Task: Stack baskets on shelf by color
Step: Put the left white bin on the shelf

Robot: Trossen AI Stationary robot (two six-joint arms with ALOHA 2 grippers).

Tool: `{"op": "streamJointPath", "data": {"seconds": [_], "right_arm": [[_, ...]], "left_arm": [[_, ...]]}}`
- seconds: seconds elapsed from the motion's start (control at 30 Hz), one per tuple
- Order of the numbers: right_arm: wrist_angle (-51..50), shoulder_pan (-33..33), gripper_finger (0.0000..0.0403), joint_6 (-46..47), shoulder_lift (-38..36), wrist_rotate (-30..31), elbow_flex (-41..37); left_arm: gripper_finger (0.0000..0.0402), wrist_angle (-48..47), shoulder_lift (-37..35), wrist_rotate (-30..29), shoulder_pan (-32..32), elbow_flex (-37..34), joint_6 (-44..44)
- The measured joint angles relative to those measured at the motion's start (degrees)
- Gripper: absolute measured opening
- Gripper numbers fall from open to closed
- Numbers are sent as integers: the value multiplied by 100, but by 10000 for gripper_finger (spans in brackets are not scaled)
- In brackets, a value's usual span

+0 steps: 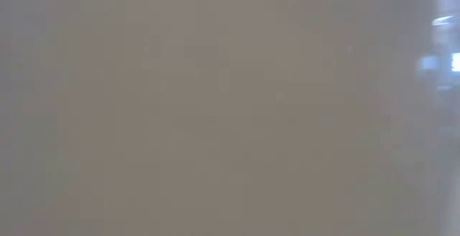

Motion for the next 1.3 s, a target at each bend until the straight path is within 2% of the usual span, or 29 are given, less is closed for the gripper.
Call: {"op": "streamJointPath", "data": {"seconds": [0.13, 0.27, 0.47, 0.57, 0.7, 0.87, 0.9, 1.1, 1.2, 1.3], "right_arm": [[-10, 0, 155, 2, 0, 0, 0], [-22, 0, 155, 4, 0, 0, 0], [-26, 2, 155, 4, 0, 0, 0], [-26, 2, 155, 4, 0, 0, 0], [-26, 2, 155, 4, 0, 0, 0], [-26, 2, 155, 4, 0, 0, 0], [-24, 2, 155, 5, 0, 0, 0], [-5, 2, 155, 4, 0, 0, 0], [0, 2, 155, 4, -2, 1, 0], [0, 2, 155, 7, -2, 0, 0]], "left_arm": [[123, -126, 2, -412, 2, -294, 337], [128, -221, 2, -395, 2, -639, 251], [171, -167, 2, -374, -9, -1015, -78], [176, -53, 2, -372, 1, -1166, -190], [133, 219, 2, -370, 81, -1258, -199], [23, 610, 2, -370, 283, -1257, -25], [14, 686, 2, -361, 335, -1254, 25], [11, 831, -17, 528, 849, -982, 124], [6, 688, -17, 912, 1121, -578, 373], [10, 313, -17, 1018, 1357, -48, 713]]}}
